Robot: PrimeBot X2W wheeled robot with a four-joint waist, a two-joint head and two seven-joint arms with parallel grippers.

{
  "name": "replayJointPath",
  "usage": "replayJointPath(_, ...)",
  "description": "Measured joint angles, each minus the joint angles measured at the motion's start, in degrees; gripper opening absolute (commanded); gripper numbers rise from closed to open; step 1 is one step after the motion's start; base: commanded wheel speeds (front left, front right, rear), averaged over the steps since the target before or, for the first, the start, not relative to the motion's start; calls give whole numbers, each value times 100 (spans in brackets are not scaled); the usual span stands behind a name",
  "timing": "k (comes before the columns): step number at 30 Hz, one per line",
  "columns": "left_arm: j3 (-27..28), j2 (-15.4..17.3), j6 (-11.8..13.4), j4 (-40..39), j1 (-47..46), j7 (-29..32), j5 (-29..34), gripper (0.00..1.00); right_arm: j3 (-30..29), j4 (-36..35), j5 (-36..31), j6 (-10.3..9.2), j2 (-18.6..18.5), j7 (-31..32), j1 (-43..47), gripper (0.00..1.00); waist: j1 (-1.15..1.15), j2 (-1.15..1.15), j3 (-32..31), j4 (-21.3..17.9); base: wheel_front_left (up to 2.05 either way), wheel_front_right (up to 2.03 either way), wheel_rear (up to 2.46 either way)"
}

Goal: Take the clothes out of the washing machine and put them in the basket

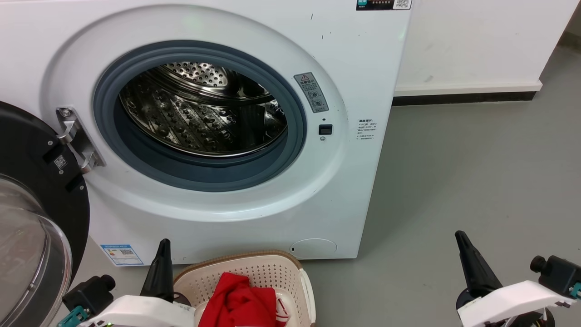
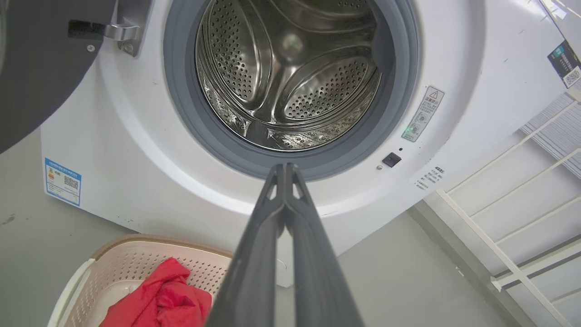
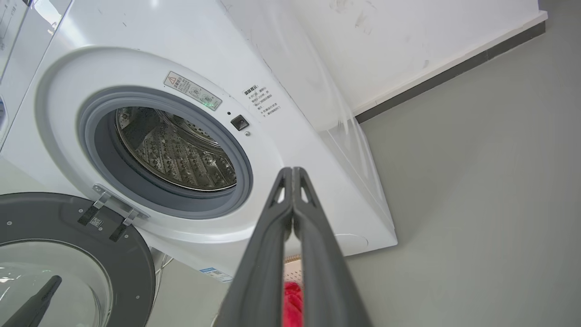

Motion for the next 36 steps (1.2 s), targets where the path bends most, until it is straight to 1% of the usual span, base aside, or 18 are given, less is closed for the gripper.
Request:
replayJointPath(6,51,-2,-42,76,-102,115,-497,0,-26,84,537,0,-15,20,-94,0,0,0,12,6,0,0,0)
replayJointPath(7,73,-2,-54,118,-115,169,-742,0,-42,138,773,0,-22,22,-125,0,0,0,19,9,0,0,0)
replayJointPath(13,126,-4,-91,191,-211,274,-1200,0,-71,218,1271,0,-32,55,-191,0,0,0,31,14,0,0,0)
replayJointPath(36,299,-18,-204,436,-438,627,-2726,0,-203,504,2824,-1,-48,148,-449,0,0,0,79,37,0,0,0)
